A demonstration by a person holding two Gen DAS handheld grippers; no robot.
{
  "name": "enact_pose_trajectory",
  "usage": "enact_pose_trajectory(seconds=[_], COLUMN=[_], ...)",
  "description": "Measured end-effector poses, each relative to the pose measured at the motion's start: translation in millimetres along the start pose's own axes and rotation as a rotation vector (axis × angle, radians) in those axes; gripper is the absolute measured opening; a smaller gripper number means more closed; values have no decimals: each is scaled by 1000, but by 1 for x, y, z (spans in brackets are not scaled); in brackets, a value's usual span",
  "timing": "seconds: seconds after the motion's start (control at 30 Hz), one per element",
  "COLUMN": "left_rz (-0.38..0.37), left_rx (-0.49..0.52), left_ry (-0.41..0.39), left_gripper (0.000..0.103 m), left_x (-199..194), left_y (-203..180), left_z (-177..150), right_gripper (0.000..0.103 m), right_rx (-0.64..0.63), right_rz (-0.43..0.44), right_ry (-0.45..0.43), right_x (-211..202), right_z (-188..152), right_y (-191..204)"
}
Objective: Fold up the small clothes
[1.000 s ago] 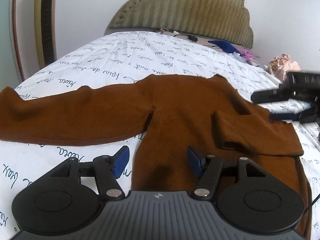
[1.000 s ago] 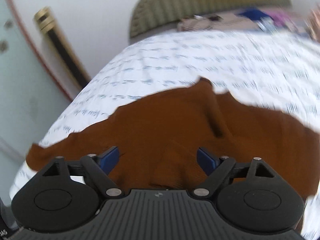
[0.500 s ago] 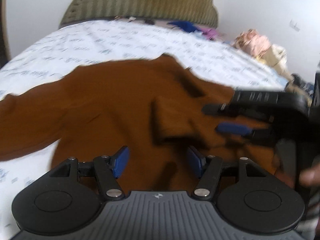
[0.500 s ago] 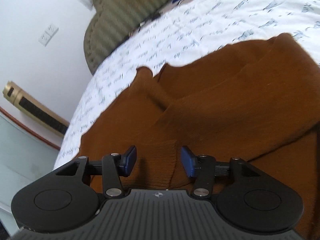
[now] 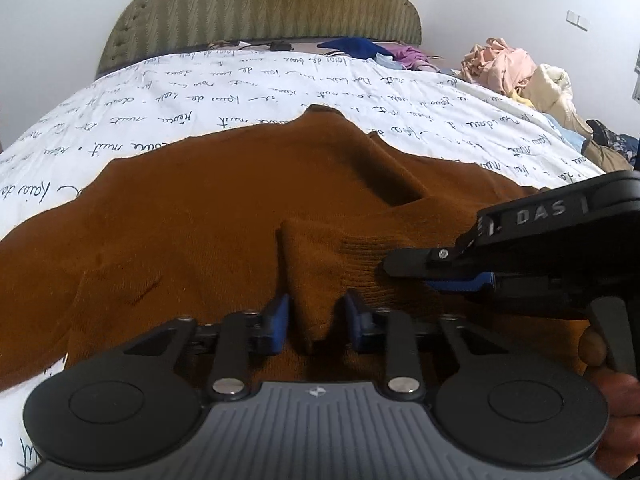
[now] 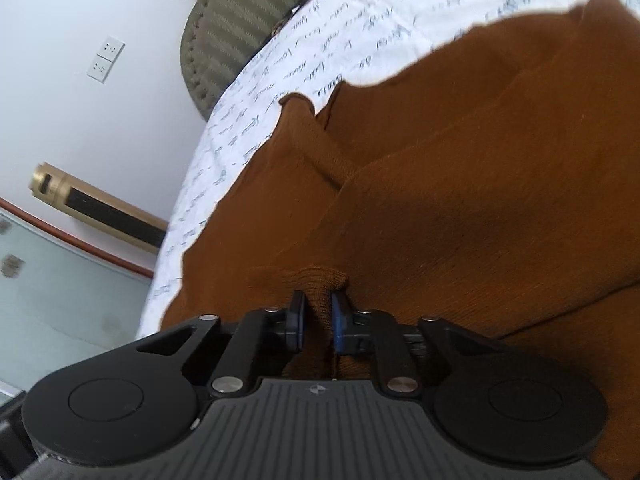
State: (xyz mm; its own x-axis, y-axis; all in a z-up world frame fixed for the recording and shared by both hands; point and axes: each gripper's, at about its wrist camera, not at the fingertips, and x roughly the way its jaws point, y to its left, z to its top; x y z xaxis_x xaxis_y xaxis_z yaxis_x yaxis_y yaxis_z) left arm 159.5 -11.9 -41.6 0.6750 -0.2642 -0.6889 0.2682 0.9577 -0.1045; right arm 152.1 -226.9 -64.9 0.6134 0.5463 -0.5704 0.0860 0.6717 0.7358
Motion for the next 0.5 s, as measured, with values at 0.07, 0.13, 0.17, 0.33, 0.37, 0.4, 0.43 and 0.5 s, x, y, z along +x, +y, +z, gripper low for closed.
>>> enact_pose_trajectory(seconds=[0.07,0.13,0.17,0.33,0.37,0.4,0.43,0.5], left_rz=[7,-1,7,88,100,120,151,218], left_rx=[-23,-58,-79,-178,-200,-224,-242,-263], left_ry=[-1,0,0,-48,-60,-80,-92,-102], left_gripper=[17,15,15,15,15,15,15,15], left_x=[-2,-4,-6,-37,-44,-54,-62,-77], left_y=[5,13,17,52,60,70,78,93], left_z=[0,2,2,-2,-3,-5,-7,-13], right_gripper=[17,16,16,16,15,16,15,14], right_rx=[14,15,9,-4,-15,-28,-38,-71], right_rz=[62,106,127,236,254,259,260,263], right_ry=[8,24,33,96,113,130,144,195], right_x=[2,6,9,41,51,62,72,97], right_z=[1,1,1,3,3,2,0,-4], right_y=[1,7,12,55,67,80,90,110])
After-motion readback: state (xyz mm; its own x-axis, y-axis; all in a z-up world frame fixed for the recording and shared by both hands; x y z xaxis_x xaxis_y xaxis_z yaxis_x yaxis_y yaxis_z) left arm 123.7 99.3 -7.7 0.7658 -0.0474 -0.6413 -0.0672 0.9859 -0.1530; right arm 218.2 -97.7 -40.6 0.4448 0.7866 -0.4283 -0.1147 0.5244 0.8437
